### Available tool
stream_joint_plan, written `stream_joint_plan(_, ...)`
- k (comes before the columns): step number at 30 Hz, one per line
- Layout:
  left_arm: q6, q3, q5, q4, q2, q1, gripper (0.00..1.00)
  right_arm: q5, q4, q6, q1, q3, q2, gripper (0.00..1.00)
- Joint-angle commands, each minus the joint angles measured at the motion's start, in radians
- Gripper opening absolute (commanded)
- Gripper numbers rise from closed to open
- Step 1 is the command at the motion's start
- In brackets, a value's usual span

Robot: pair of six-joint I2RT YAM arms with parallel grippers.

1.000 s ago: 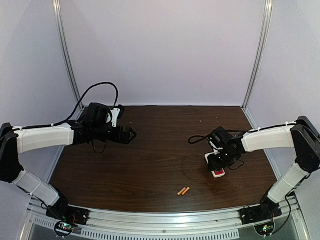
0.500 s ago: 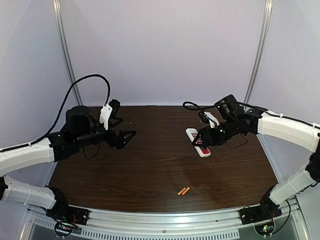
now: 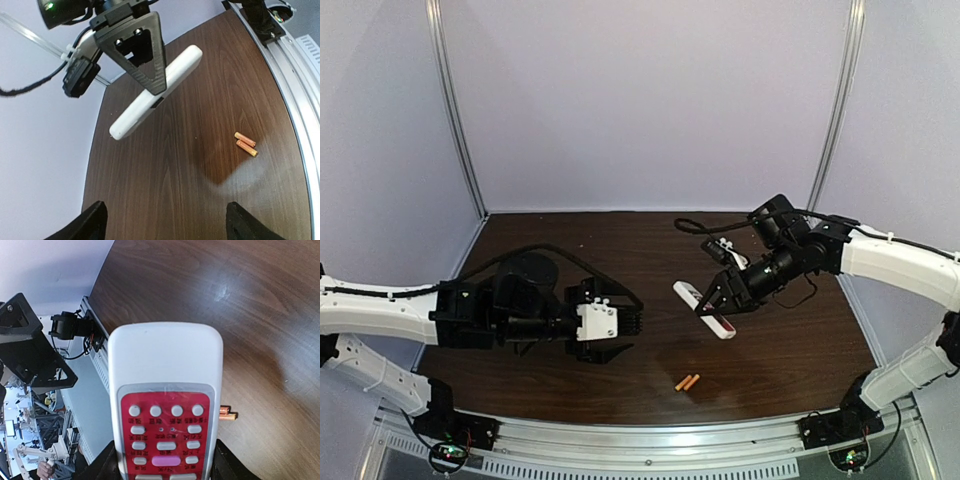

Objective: Load the batteries into the remote control
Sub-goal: Pass from the right arm to the left

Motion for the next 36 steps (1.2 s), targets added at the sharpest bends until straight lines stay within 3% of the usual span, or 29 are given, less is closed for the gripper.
stream_joint_plan(1, 0.188, 0.083, -0.048, -0.053, 0.061, -0.038, 0.82, -0.095, -0.012, 0.010, 0.043, -0.019, 0.008, 0.25)
stream_joint_plan(23, 0.323, 0.254, 0.034, -0.151, 0.264, -0.063, 0.57, -0.161, -0.017, 0.022, 0.208, 0.048, 0.111, 0.19)
stream_joint_plan(36, 0.333, 0.285, 0.047, -0.203, 0.309, -0.069, 0.24, -0.170, -0.073, -0.014, 0.216, 0.107, 0.152, 0.17)
